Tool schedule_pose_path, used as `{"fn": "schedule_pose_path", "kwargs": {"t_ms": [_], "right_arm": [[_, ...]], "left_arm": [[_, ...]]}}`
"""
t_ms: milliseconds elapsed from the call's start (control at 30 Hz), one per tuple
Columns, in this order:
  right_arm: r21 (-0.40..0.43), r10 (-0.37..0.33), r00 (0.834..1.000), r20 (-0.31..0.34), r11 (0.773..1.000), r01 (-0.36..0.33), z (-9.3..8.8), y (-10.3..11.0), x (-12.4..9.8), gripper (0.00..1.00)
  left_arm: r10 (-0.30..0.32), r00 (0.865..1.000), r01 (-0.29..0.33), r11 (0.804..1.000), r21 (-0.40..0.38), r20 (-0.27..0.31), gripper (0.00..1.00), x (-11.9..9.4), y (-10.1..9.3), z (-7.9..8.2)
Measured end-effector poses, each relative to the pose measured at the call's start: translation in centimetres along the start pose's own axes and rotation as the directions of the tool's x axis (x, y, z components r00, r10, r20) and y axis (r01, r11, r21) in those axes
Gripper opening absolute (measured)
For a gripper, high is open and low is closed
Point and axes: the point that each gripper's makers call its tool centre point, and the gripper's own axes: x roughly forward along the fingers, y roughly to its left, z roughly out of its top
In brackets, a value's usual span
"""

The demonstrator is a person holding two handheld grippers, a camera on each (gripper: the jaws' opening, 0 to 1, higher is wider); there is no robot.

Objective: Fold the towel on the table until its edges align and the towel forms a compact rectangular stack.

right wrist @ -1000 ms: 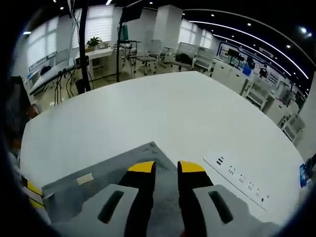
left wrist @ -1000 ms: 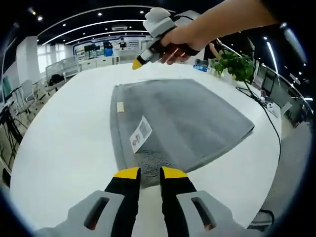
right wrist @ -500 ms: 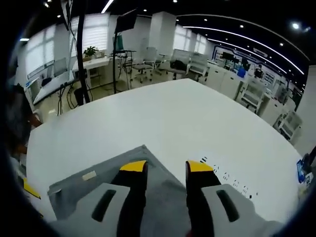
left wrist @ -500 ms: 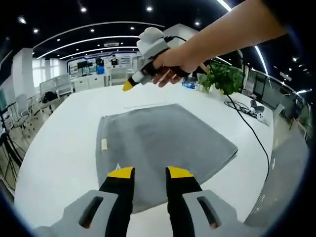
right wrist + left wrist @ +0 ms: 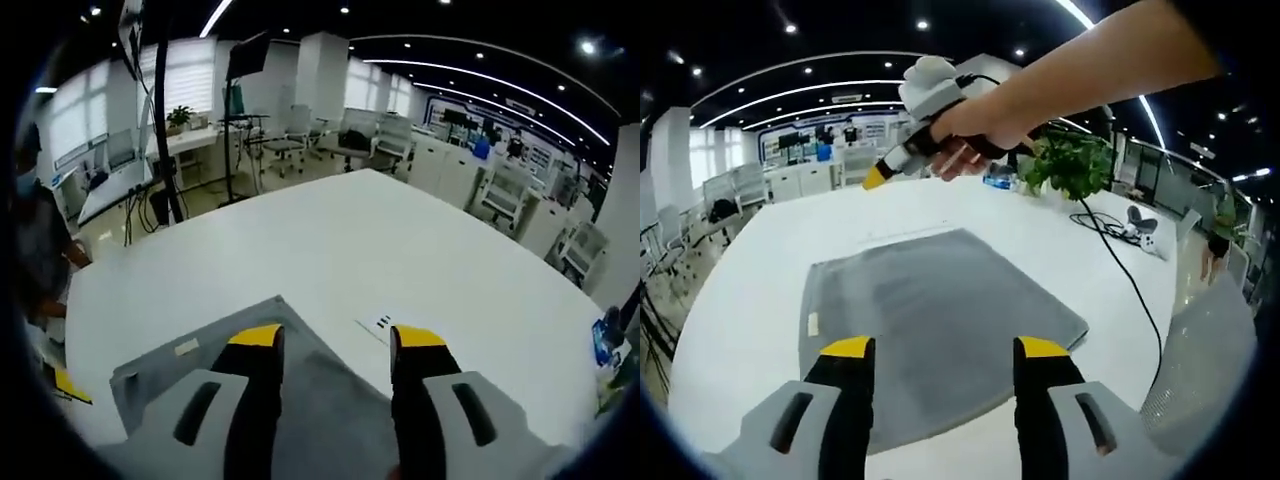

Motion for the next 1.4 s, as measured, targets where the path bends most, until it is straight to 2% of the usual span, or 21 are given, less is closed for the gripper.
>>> {"fn": "schedule_pose_path", "kwargs": {"t_ms": [367,533,900,1133,1400], "right_arm": [[0.010,-0.019,1.000,0.003,1.000,0.019,-1.6,-2.5,-2.6,0.42],[0.023,-0.023,1.000,-0.005,0.999,0.023,-2.7,-3.5,-3.6,0.42],[0.060,-0.050,0.999,0.000,0.997,0.050,-4.5,-6.3,-6.4,0.42],[0.070,-0.064,0.998,-0.006,0.995,0.064,-6.3,-7.7,-8.7,0.42],[0.078,-0.067,0.998,-0.017,0.995,0.068,-8.0,-9.5,-10.1,0.42]], "left_arm": [[-0.062,0.998,0.061,0.997,0.041,0.008,0.65,0.8,-4.4,1.7],[-0.077,0.997,0.077,0.996,0.041,0.011,0.65,1.4,-5.5,2.2],[-0.104,0.995,0.104,0.992,0.069,-0.003,0.65,2.7,-8.7,2.5],[-0.130,0.992,0.130,0.988,0.080,-0.008,0.65,3.8,-11.8,3.0],[-0.133,0.991,0.133,0.988,0.083,-0.014,0.65,4.8,-13.8,3.1]]}}
